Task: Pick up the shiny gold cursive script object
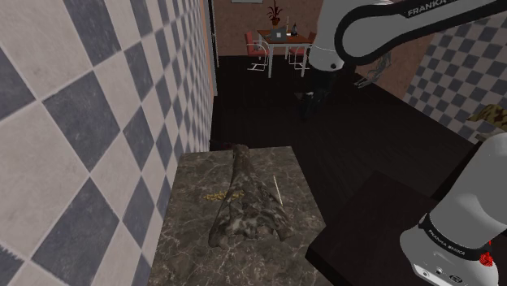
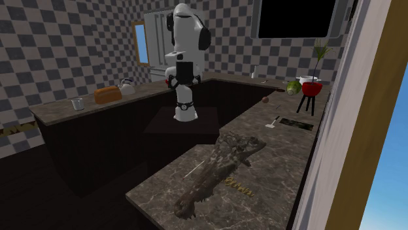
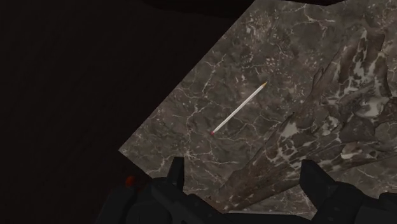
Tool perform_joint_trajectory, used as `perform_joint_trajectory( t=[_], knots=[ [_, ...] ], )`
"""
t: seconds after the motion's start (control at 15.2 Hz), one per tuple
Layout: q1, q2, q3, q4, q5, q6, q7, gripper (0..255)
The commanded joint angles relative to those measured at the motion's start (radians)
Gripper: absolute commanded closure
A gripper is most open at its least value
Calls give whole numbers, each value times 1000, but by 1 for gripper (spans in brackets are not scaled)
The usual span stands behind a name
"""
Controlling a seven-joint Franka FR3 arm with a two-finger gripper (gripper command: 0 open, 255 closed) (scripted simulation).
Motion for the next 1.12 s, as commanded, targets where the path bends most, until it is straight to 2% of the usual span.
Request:
perform_joint_trajectory(
  t=[0.0, 0.53, 1.06],
  knots=[
    [12, 62, 9, 12, 2, 52, -13, 0],
    [48, 342, 43, 90, -10, 257, -63, 0],
    [88, 631, 73, 237, -58, 399, -92, 0]
  ],
)
